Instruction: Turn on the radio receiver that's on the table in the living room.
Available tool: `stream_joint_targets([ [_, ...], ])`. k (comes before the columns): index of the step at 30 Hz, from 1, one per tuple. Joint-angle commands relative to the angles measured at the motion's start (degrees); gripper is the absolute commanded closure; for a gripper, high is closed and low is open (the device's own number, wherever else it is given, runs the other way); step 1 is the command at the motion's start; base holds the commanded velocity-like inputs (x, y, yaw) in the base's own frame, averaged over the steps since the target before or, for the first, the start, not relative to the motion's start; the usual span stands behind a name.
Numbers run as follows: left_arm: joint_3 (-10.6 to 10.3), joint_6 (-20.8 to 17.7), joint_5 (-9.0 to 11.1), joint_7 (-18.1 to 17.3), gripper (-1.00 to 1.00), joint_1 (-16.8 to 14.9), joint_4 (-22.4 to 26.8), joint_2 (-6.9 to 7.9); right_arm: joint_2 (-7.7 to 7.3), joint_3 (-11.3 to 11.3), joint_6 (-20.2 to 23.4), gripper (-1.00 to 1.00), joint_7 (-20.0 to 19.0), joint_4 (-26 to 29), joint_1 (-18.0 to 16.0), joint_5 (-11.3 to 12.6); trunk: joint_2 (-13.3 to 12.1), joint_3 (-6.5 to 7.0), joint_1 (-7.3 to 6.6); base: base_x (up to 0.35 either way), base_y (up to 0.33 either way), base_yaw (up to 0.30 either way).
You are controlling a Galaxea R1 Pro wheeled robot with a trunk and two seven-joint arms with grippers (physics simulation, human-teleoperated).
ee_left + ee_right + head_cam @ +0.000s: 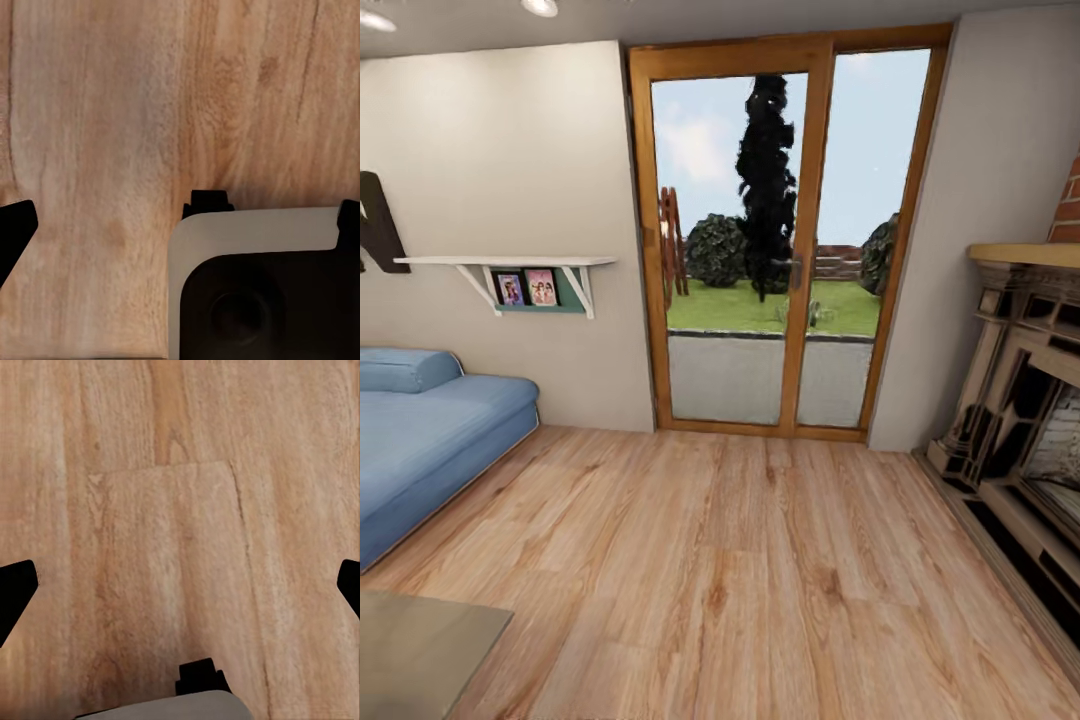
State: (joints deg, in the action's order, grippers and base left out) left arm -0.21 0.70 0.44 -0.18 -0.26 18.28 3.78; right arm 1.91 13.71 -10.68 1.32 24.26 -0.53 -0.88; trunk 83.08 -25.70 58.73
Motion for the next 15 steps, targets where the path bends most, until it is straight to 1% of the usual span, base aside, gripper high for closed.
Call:
stream_joint_targets([
  [1, -0.01, 0.00, 0.00, 0.00, -1.00, 0.00, 0.00, 0.00, 0.01, 0.00, -0.01, -1.00, 0.00, 0.00, 0.00, 0.00, 0.00, 0.00, 0.00, 0.000, 0.000, 0.251],
  [15, -0.05, 0.00, 0.00, 0.00, -1.00, 0.00, 0.00, -0.04, 0.01, 0.00, 0.05, -1.00, 0.02, 0.00, -0.02, 0.00, 0.00, 0.00, 0.00, 0.000, 0.000, 0.252],
])
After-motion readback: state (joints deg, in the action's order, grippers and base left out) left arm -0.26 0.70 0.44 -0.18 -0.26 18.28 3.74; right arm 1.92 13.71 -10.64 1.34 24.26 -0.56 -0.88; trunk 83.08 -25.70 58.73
